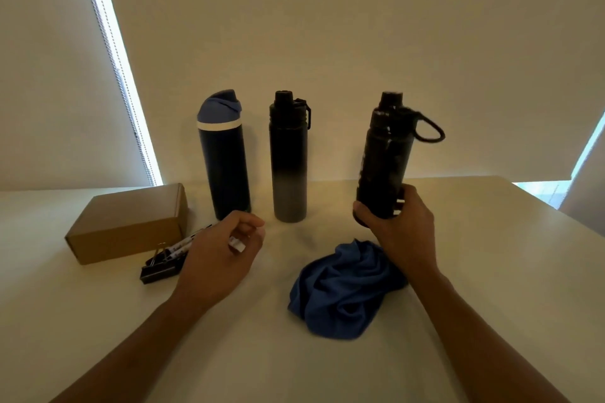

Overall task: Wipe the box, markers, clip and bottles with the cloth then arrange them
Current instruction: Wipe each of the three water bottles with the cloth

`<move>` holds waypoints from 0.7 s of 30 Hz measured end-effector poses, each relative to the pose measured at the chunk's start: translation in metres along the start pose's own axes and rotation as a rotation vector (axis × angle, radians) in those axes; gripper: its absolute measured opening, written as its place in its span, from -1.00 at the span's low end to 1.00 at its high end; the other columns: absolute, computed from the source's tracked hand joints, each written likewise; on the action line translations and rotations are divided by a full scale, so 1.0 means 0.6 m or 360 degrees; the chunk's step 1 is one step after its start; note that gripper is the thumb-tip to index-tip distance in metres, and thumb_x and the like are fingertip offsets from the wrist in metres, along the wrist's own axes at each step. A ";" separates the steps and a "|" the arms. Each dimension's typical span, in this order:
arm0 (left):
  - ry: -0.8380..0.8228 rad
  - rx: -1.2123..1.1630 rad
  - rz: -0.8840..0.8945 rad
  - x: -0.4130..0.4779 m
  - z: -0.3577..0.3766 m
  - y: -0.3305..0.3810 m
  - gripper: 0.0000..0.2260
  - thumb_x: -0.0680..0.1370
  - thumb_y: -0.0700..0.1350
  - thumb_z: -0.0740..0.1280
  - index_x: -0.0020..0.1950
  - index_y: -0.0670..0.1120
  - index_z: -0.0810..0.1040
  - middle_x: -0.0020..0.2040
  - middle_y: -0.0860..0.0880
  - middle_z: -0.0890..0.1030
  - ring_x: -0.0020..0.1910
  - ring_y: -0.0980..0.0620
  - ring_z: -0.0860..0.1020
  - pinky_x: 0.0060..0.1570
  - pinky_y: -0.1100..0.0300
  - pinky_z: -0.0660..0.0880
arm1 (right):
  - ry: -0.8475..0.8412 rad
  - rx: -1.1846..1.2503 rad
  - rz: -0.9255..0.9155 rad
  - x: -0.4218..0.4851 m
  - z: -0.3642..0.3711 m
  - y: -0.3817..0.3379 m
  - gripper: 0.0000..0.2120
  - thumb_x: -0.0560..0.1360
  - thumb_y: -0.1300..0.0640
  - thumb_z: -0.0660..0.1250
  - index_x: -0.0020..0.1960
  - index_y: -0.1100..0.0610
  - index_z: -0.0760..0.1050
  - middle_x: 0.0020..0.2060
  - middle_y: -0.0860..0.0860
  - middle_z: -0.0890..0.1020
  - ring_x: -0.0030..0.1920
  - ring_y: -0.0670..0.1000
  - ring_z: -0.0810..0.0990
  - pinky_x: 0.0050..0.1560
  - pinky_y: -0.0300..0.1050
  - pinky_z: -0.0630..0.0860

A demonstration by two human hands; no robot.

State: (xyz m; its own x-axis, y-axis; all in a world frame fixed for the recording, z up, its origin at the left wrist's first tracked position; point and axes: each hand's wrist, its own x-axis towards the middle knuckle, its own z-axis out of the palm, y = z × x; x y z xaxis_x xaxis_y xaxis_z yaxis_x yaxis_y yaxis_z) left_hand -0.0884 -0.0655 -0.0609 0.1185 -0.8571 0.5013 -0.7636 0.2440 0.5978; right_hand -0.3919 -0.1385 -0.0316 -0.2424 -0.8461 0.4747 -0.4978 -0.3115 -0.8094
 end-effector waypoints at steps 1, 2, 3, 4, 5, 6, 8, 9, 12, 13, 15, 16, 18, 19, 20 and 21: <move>0.0014 -0.0032 -0.0011 -0.001 -0.002 0.003 -0.81 0.61 0.07 0.41 0.21 0.13 0.57 0.02 0.19 0.66 0.03 0.21 0.63 0.08 0.11 0.64 | -0.0048 0.0024 -0.0031 -0.011 0.005 -0.018 -0.40 0.25 -0.32 0.54 0.18 -0.15 0.42 -0.05 -0.25 0.60 -0.09 -0.23 0.61 -0.14 -0.24 0.57; 0.0024 -0.0068 -0.0017 -0.001 -0.004 0.006 -0.84 0.62 0.10 0.38 0.19 0.15 0.57 0.01 0.21 0.66 0.01 0.23 0.64 0.05 0.12 0.64 | -0.0098 0.0037 -0.0059 -0.024 0.010 -0.037 -0.40 0.25 -0.35 0.53 0.16 -0.17 0.40 -0.06 -0.28 0.60 -0.10 -0.24 0.62 -0.15 -0.28 0.56; 0.0030 -0.0111 -0.0020 -0.002 -0.005 0.010 -0.86 0.63 0.12 0.37 0.17 0.16 0.57 -0.01 0.21 0.66 0.00 0.22 0.64 0.02 0.10 0.66 | -0.0147 0.0033 -0.0081 -0.038 0.014 -0.053 -0.40 0.25 -0.38 0.52 0.15 -0.18 0.40 -0.08 -0.29 0.59 -0.12 -0.25 0.61 -0.18 -0.34 0.54; 0.0031 -0.0153 -0.0025 -0.003 -0.008 0.015 -0.87 0.64 0.12 0.36 0.16 0.16 0.57 -0.02 0.20 0.67 -0.01 0.20 0.65 -0.02 0.07 0.67 | -0.0194 0.0030 -0.0101 -0.053 0.018 -0.070 -0.40 0.25 -0.41 0.50 0.15 -0.17 0.40 -0.09 -0.30 0.59 -0.13 -0.27 0.61 -0.20 -0.40 0.50; 0.0032 -0.0202 -0.0028 -0.004 -0.011 0.019 -0.86 0.64 0.12 0.35 0.16 0.14 0.57 -0.03 0.19 0.67 -0.02 0.18 0.66 -0.04 0.05 0.68 | -0.0234 0.0027 -0.0114 -0.067 0.022 -0.083 -0.39 0.25 -0.43 0.48 0.15 -0.16 0.41 -0.10 -0.30 0.59 -0.14 -0.28 0.60 -0.23 -0.44 0.47; 0.0029 -0.0261 -0.0035 -0.006 -0.017 0.024 -0.83 0.64 0.14 0.33 0.17 0.12 0.57 -0.03 0.17 0.68 -0.03 0.16 0.67 -0.07 0.04 0.69 | -0.0265 0.0025 -0.0125 -0.081 0.027 -0.095 -0.38 0.25 -0.46 0.46 0.15 -0.16 0.42 -0.10 -0.29 0.59 -0.14 -0.28 0.60 -0.23 -0.45 0.45; 0.0013 -0.0458 -0.0091 -0.010 -0.029 0.036 -0.73 0.63 0.17 0.30 0.20 0.05 0.58 -0.02 0.12 0.69 -0.03 0.11 0.69 -0.11 -0.01 0.71 | -0.0339 -0.0004 -0.0142 -0.107 0.040 -0.113 -0.33 0.23 -0.53 0.40 0.16 -0.15 0.44 -0.09 -0.27 0.61 -0.14 -0.25 0.61 -0.17 -0.40 0.51; -0.0028 -0.0584 -0.0130 -0.013 -0.036 0.044 -0.70 0.62 0.18 0.28 0.22 0.03 0.58 -0.01 0.09 0.70 -0.02 0.08 0.70 -0.12 -0.03 0.71 | -0.0394 -0.0020 -0.0143 -0.120 0.048 -0.120 -0.31 0.22 -0.56 0.37 0.16 -0.14 0.45 -0.09 -0.26 0.62 -0.14 -0.24 0.61 -0.13 -0.34 0.55; -0.0257 -0.0862 -0.0230 -0.023 -0.051 0.059 -0.65 0.60 0.21 0.26 0.24 0.03 0.58 0.05 0.05 0.69 0.05 0.06 0.70 -0.14 0.02 0.71 | -0.0580 0.0008 -0.0121 -0.155 0.070 -0.131 -0.30 0.23 -0.58 0.34 0.15 -0.12 0.49 -0.11 -0.25 0.64 -0.15 -0.26 0.62 -0.10 -0.31 0.60; -0.0309 -0.0861 -0.0245 -0.026 -0.055 0.062 -0.65 0.59 0.23 0.27 0.24 0.05 0.58 0.06 0.06 0.69 0.06 0.09 0.69 -0.15 0.07 0.70 | -0.0632 0.0026 -0.0105 -0.164 0.074 -0.133 -0.29 0.22 -0.58 0.34 0.15 -0.11 0.50 -0.11 -0.24 0.65 -0.15 -0.26 0.63 -0.10 -0.30 0.61; -0.0355 -0.0847 -0.0264 -0.029 -0.060 0.062 -0.66 0.58 0.24 0.29 0.23 0.07 0.57 0.06 0.08 0.70 0.06 0.12 0.69 -0.15 0.13 0.68 | -0.0724 0.0048 -0.0091 -0.175 0.077 -0.136 -0.32 0.22 -0.56 0.36 0.16 -0.14 0.51 -0.12 -0.23 0.67 -0.16 -0.26 0.64 -0.11 -0.27 0.63; -0.0364 -0.0860 -0.0280 -0.029 -0.063 0.061 -0.67 0.58 0.23 0.31 0.23 0.06 0.57 0.06 0.11 0.71 0.06 0.14 0.70 -0.14 0.14 0.68 | -0.0760 0.0048 -0.0098 -0.178 0.078 -0.137 -0.34 0.22 -0.56 0.38 0.14 -0.15 0.51 -0.13 -0.22 0.67 -0.17 -0.26 0.64 -0.13 -0.28 0.63; -0.0376 -0.0919 -0.0337 -0.027 -0.069 0.060 -0.71 0.58 0.18 0.34 0.22 0.07 0.56 0.06 0.18 0.71 0.06 0.18 0.69 -0.12 0.16 0.68 | -0.0793 0.0017 -0.0130 -0.181 0.077 -0.140 -0.35 0.21 -0.56 0.38 0.13 -0.18 0.50 -0.14 -0.24 0.67 -0.17 -0.27 0.64 -0.16 -0.30 0.61; -0.0375 -0.0958 -0.0351 -0.027 -0.072 0.062 -0.73 0.58 0.16 0.36 0.22 0.08 0.55 0.06 0.19 0.71 0.06 0.19 0.69 -0.10 0.17 0.67 | -0.0792 0.0005 -0.0145 -0.182 0.077 -0.142 -0.34 0.21 -0.57 0.38 0.13 -0.18 0.50 -0.13 -0.25 0.66 -0.16 -0.27 0.63 -0.16 -0.29 0.61; -0.0364 -0.0989 -0.0352 -0.027 -0.073 0.063 -0.74 0.58 0.14 0.37 0.21 0.08 0.55 0.06 0.18 0.71 0.06 0.19 0.69 -0.07 0.17 0.67 | -0.0787 0.0005 -0.0148 -0.182 0.078 -0.143 -0.33 0.20 -0.58 0.38 0.14 -0.19 0.49 -0.12 -0.26 0.65 -0.15 -0.27 0.63 -0.14 -0.28 0.62; -0.0339 -0.1016 -0.0349 -0.027 -0.073 0.064 -0.75 0.57 0.13 0.38 0.20 0.09 0.55 0.06 0.15 0.72 0.07 0.18 0.69 -0.04 0.16 0.67 | -0.0789 0.0004 -0.0147 -0.182 0.077 -0.144 -0.32 0.19 -0.58 0.38 0.15 -0.20 0.48 -0.10 -0.27 0.65 -0.14 -0.27 0.63 -0.13 -0.28 0.61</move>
State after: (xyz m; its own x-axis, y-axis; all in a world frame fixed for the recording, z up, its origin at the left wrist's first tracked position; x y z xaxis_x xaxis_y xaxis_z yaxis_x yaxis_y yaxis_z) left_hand -0.0917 -0.0225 -0.0189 0.0504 -0.9711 0.2331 -0.2076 0.2181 0.9536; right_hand -0.2839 -0.0392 -0.0293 0.2276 -0.9184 0.3236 -0.4964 -0.3953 -0.7728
